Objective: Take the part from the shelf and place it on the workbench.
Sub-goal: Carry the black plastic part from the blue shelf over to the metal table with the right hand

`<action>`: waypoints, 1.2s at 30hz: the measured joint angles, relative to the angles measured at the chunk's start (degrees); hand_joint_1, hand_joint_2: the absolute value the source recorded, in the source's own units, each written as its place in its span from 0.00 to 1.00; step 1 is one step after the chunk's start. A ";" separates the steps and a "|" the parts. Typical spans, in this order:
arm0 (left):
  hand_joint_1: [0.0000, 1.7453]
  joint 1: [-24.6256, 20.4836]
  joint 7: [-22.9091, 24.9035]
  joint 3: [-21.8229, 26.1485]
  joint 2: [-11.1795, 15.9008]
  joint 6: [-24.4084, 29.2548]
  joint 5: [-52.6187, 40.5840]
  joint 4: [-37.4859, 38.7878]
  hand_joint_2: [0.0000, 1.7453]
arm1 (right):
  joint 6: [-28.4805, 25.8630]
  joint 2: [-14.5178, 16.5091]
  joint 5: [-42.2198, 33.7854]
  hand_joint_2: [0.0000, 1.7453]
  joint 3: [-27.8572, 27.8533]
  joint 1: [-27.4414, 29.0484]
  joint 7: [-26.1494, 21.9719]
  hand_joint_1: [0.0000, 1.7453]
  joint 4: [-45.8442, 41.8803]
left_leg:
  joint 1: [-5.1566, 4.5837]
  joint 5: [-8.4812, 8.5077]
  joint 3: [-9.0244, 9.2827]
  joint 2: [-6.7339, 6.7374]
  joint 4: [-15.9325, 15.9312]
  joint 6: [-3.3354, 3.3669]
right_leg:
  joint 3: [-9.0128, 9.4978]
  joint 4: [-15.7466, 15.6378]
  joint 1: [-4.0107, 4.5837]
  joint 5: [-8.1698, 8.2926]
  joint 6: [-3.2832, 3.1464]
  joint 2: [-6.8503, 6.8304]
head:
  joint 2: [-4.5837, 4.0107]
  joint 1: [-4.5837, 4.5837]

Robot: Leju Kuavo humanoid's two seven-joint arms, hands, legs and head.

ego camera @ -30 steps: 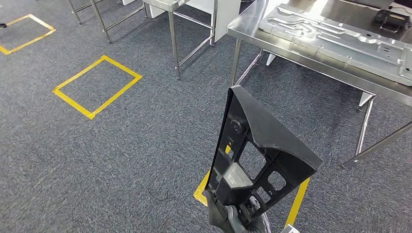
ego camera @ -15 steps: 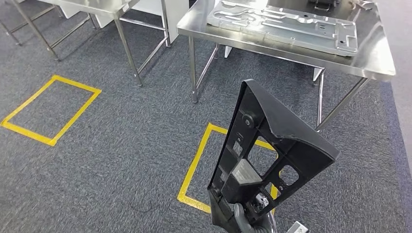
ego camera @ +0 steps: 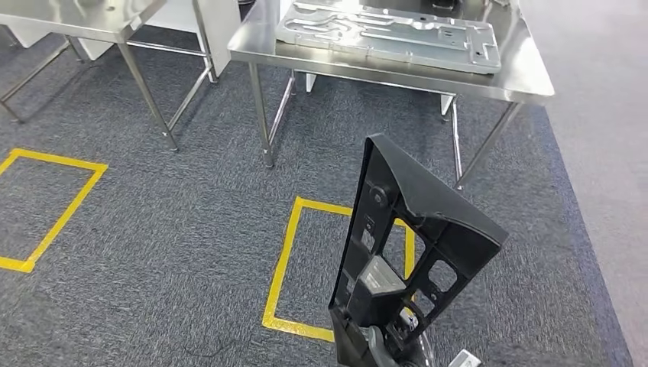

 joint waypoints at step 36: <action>0.00 0.59 0.04 4.34 -1.29 -1.04 -3.01 -0.44 1.00 | -0.67 0.96 1.37 1.00 -1.83 1.43 1.26 1.00 -0.34 | -0.43 -0.39 1.52 1.35 -1.25 0.51 | -2.67 5.50 -0.61 -0.70 0.57 -1.99 | 0.00 -0.01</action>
